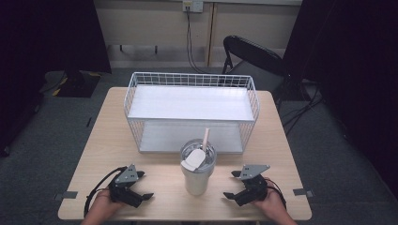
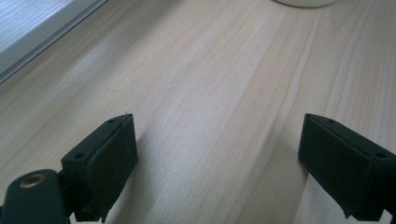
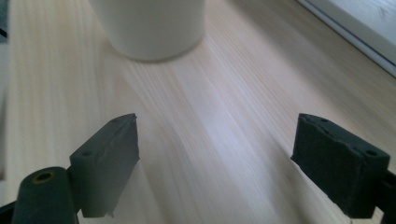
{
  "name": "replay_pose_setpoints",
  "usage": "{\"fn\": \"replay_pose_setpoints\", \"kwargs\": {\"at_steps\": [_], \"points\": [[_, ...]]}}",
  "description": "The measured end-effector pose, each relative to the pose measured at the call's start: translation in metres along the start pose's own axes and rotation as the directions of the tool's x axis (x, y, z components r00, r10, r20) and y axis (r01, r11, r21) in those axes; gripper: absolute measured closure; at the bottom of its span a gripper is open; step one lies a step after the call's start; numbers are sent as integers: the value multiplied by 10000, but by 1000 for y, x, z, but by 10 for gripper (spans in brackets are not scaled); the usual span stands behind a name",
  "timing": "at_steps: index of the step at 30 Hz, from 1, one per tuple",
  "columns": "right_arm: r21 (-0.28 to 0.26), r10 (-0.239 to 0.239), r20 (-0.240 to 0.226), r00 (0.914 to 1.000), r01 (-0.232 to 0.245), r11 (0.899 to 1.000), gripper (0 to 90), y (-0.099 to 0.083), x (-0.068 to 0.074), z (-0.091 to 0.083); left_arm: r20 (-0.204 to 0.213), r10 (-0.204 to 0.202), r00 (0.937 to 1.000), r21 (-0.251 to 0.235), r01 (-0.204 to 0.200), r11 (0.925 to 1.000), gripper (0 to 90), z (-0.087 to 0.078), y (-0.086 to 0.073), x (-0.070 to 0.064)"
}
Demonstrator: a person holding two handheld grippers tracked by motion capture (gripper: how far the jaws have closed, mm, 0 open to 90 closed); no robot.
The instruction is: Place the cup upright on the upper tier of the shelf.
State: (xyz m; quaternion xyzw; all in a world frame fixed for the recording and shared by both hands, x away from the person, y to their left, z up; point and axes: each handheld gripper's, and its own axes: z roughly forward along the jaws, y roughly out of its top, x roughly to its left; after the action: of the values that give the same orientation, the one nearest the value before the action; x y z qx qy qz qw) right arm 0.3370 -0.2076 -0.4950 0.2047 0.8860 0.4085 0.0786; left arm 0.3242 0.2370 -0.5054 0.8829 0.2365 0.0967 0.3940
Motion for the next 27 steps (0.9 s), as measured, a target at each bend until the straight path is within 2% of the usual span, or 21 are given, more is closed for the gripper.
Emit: {"fn": "replay_pose_setpoints", "kwargs": {"at_steps": [3,4,7,8,12,19,24,27], "points": [[-255,-6,-167,9999,1,9997,140,10,3,1,-1,0,10000,1,0,10000,112,0,0,0],[-605,115,-393,9992,-139,9981,143,16,4,1,0,0,10000,-1,0,10000,112,0,0,0],[-685,-19,-497,9988,-15,9977,145,22,5,2,0,1,10000,-2,-1,10000,112,0,0,0],[-764,-163,-716,9973,108,9970,144,28,7,4,0,2,10000,-1,-2,10000,112,0,0,0],[-893,-108,-950,9954,23,9960,143,36,9,7,-2,1,10000,-1,-1,10000,112,0,0,0],[-1314,-290,-1129,9932,140,9912,140,49,16,9,-2,4,10000,1,-4,10000,112,0,0,0],[-1842,-329,-1344,9904,77,9829,140,62,20,11,-2,2,10000,0,-2,10000,112,0,0,0],[-1981,-376,-1250,9914,122,9801,140,67,22,13,-2,1,10000,-1,-1,10000,112,0,0,0]]}}
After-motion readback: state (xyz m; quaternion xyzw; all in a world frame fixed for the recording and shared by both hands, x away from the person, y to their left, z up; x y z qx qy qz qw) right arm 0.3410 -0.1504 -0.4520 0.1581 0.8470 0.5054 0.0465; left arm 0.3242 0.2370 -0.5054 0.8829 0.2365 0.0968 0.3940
